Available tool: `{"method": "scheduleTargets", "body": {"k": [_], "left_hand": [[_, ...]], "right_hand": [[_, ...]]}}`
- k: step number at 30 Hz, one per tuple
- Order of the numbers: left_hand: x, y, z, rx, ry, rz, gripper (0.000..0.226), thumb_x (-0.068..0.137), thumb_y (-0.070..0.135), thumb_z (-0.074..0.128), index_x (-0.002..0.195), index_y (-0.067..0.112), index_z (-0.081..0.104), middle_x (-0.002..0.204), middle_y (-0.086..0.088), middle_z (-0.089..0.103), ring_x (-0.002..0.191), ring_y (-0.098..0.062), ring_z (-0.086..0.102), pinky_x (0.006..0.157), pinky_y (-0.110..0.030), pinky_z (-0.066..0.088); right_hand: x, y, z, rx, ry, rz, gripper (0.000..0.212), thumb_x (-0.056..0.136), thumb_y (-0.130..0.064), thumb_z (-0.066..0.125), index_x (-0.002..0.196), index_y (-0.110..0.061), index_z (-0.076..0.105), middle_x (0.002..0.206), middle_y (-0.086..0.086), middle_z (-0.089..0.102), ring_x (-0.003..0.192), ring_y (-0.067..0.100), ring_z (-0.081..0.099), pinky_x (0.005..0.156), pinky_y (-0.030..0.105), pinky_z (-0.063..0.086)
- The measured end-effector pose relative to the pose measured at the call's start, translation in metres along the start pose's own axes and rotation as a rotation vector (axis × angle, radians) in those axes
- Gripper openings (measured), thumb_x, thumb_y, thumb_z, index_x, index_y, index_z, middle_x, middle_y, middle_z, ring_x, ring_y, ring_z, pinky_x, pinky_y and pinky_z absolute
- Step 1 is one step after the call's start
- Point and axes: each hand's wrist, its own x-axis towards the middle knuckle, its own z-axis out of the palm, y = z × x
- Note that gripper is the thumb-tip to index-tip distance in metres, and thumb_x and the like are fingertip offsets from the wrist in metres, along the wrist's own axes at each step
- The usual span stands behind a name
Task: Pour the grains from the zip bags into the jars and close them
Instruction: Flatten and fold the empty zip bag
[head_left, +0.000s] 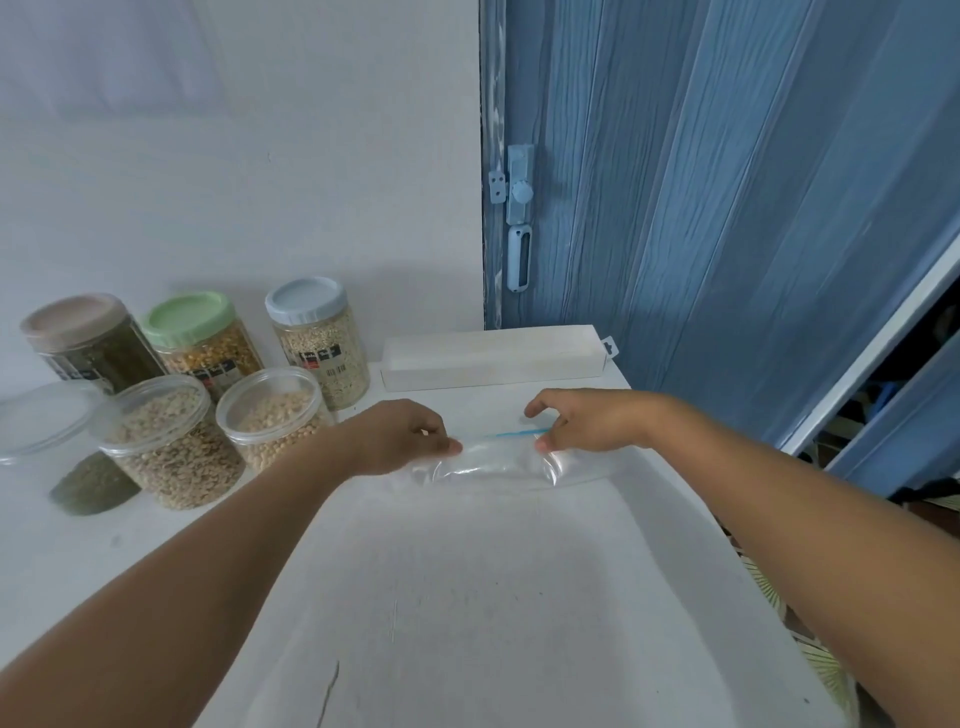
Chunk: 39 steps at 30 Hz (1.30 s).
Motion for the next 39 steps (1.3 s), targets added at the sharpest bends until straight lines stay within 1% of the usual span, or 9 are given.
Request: {"method": "scheduleTargets", "body": {"k": [2,5,10,16,19,21,26,34,39], "left_hand": [[-0.004,0.005,0.001,0.205,0.088,0.014,0.037,0.099,0.059,0.058,0.088,0.025,0.066,0.089,0.007,0.064,0.082,-0.014,0.061,0.072,-0.027,0.049],[-0.008,0.013,0.017,0.621,0.321,0.125,0.043,0.104,0.055,0.048,0.135,0.028,0.06,0.137,-0.001,0.06,0.125,-0.023,0.057,0.108,-0.042,0.045],[-0.005,0.019,0.059,0.556,0.274,0.242,0.064,0.108,0.057,0.02,0.162,0.025,0.031,0.166,-0.007,0.035,0.153,-0.03,0.033,0.126,-0.047,0.022],[0.014,-0.009,0.072,0.485,0.223,0.222,0.07,0.106,0.065,0.007,0.163,0.031,0.028,0.156,0.0,0.051,0.137,-0.024,0.052,0.112,-0.043,0.043],[0.019,-0.013,0.072,0.465,0.227,0.223,0.074,0.103,0.067,0.002,0.16,0.032,0.032,0.146,0.006,0.058,0.124,-0.023,0.057,0.103,-0.044,0.047],[0.021,-0.015,0.071,0.46,0.236,0.227,0.075,0.102,0.069,0.0,0.159,0.033,0.033,0.145,0.006,0.058,0.122,-0.022,0.055,0.102,-0.044,0.046],[0.022,-0.02,0.078,0.495,0.248,0.214,0.071,0.105,0.067,0.005,0.166,0.032,0.015,0.153,0.007,0.047,0.134,-0.019,0.044,0.111,-0.04,0.038],[0.028,-0.022,0.087,0.498,0.246,0.205,0.074,0.103,0.07,0.002,0.166,0.032,0.005,0.17,0.002,0.028,0.154,-0.018,0.026,0.125,-0.039,0.021],[0.024,-0.025,0.064,0.205,0.238,0.15,0.06,0.109,0.055,0.022,0.165,0.032,0.018,0.171,0.004,0.024,0.159,-0.014,0.018,0.129,-0.034,0.011]], "right_hand": [[0.006,0.0,-0.003,0.003,-0.007,0.019,0.055,0.096,-0.051,0.067,0.146,-0.04,0.046,0.128,-0.011,0.063,0.121,0.016,0.057,0.113,0.038,0.041],[0.013,0.001,-0.005,-0.012,0.01,0.031,0.054,0.094,-0.052,0.068,0.143,-0.041,0.047,0.123,-0.007,0.066,0.114,0.015,0.06,0.11,0.037,0.044],[0.022,0.002,-0.004,-0.003,0.037,0.033,0.056,0.091,-0.055,0.069,0.142,-0.043,0.048,0.13,-0.009,0.061,0.122,0.017,0.057,0.11,0.037,0.045],[0.009,-0.011,0.004,-0.118,0.152,-0.048,0.059,0.097,-0.054,0.062,0.149,-0.038,0.038,0.124,-0.004,0.061,0.111,0.02,0.06,0.097,0.038,0.046],[-0.004,-0.021,0.023,-0.57,0.522,-0.209,0.045,0.105,-0.05,0.049,0.142,-0.025,0.049,0.128,0.0,0.057,0.117,0.026,0.059,0.112,0.045,0.035],[-0.009,-0.025,0.036,-0.554,0.63,-0.308,0.047,0.108,-0.051,0.032,0.136,-0.023,0.057,0.134,0.001,0.056,0.122,0.026,0.057,0.115,0.045,0.03],[0.008,-0.001,0.067,-0.397,0.311,-0.173,0.072,0.102,-0.069,0.009,0.165,-0.035,0.014,0.174,0.001,0.011,0.161,0.023,0.003,0.13,0.045,0.005],[0.02,0.014,0.082,-0.323,0.385,-0.173,0.069,0.103,-0.071,0.014,0.165,-0.043,0.003,0.175,-0.001,0.007,0.161,0.02,0.001,0.13,0.041,0.004],[0.023,0.016,0.083,-0.318,0.337,-0.165,0.068,0.102,-0.072,0.011,0.164,-0.046,0.0,0.175,-0.003,0.005,0.161,0.018,-0.001,0.13,0.041,0.0]]}}
